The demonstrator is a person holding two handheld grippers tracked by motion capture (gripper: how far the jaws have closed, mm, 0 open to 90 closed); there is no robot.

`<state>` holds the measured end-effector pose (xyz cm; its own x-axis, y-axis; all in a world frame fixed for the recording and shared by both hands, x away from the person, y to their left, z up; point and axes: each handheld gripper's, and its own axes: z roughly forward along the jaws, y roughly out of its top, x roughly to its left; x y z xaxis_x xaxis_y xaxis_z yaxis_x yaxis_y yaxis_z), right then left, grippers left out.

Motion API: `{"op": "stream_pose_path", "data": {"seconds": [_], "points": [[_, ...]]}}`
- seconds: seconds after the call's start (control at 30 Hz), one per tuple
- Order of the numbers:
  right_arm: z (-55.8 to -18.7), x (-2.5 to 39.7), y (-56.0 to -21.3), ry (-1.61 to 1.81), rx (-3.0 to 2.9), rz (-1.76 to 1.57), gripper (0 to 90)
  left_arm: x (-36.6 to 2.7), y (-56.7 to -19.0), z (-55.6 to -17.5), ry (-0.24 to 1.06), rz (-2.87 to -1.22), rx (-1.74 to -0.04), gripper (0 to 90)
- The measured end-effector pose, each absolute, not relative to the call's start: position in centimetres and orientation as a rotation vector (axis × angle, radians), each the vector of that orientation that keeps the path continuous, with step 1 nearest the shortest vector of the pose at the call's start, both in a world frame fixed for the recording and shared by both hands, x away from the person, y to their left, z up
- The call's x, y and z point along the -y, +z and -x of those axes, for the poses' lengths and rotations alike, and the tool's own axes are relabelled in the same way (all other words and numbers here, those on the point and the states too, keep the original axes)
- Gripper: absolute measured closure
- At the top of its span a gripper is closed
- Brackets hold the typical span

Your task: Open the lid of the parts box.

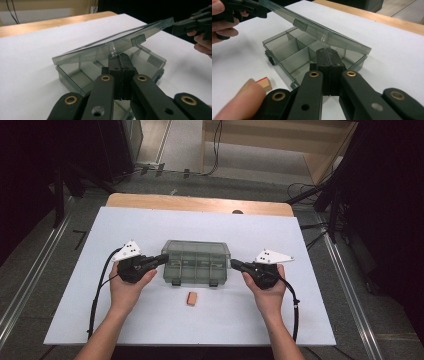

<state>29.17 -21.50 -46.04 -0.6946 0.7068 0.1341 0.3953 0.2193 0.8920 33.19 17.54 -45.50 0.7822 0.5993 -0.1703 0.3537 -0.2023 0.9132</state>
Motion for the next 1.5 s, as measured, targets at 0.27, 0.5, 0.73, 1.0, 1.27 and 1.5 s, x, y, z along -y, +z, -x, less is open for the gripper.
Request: {"op": "stream_pose_path", "data": {"seconds": [0.27,0.5,0.73,1.0,1.27,1.5], "points": [[-29.9,22.6,-45.6,1.509,-2.133,-1.055,59.6,-16.8,-44.8,-34.5,0.303,-1.793,-0.721,89.9],[-30.6,22.5,-44.7,1.448,-1.935,-1.161,0.8,-16.3,-44.5,-35.8,0.299,-1.752,-0.736,89.9],[-31.8,21.7,-44.7,1.397,-1.888,-1.205,0.0,-16.1,-44.7,-36.9,0.279,-1.722,-0.738,89.9],[-32.4,19.4,-45.8,1.352,-1.8,-1.236,37.5,-16.2,-44.2,-37.6,0.328,-1.676,-0.767,89.9],[-33.2,18.3,-45.9,1.347,-1.749,-1.257,60.6,-15.8,-43.7,-38.2,0.37,-1.664,-0.773,89.9],[-34.3,18.4,-45.5,1.403,-1.704,-1.342,65.1,-15.6,-43.9,-38.7,0.364,-1.657,-0.804,89.9]]}}
